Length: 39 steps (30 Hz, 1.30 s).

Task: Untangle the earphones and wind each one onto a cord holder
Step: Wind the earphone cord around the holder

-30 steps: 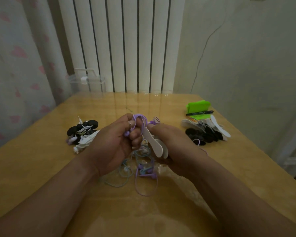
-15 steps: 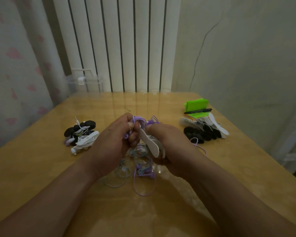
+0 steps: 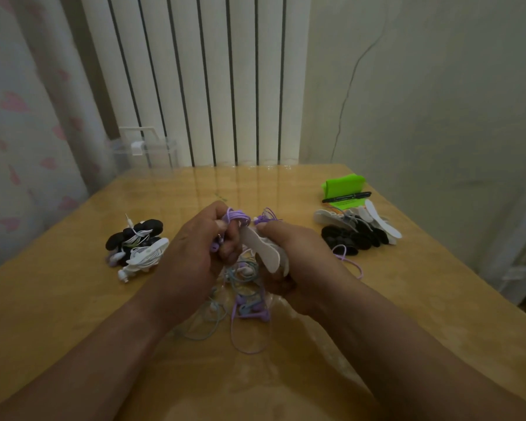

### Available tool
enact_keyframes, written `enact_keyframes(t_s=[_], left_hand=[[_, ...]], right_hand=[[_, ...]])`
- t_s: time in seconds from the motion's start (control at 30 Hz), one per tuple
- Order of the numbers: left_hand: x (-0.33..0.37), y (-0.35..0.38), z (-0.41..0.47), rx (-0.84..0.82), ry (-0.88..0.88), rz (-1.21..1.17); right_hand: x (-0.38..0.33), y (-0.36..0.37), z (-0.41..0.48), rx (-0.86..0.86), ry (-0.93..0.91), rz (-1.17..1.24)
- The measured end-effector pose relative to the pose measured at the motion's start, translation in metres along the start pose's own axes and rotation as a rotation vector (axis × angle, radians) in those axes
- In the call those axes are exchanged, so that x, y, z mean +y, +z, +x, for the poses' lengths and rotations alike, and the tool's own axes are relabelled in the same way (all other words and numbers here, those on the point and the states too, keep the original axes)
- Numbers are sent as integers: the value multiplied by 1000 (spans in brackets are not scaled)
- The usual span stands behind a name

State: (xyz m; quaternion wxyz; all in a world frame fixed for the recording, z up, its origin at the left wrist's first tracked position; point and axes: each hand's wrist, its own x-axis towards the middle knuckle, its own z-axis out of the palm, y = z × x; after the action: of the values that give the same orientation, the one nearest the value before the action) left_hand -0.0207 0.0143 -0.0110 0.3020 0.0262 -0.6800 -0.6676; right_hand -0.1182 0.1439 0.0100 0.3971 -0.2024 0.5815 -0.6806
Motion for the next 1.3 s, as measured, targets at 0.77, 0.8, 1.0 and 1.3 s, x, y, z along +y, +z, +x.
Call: enact_keyframes(t_s=[0.77, 0.8, 1.0, 1.3], left_hand=[[5, 4, -3, -63, -63, -91], [5, 4, -4, -53, -46, -25], [14, 13, -12, 14, 83, 228], [37, 33, -29, -19, 469, 253]], right_hand=[[-4, -6, 1, 120, -311, -525], [-1, -4, 2, 129, -323, -539], [5, 2, -4, 58, -435, -385], [-8, -3, -22, -212, -649, -244]])
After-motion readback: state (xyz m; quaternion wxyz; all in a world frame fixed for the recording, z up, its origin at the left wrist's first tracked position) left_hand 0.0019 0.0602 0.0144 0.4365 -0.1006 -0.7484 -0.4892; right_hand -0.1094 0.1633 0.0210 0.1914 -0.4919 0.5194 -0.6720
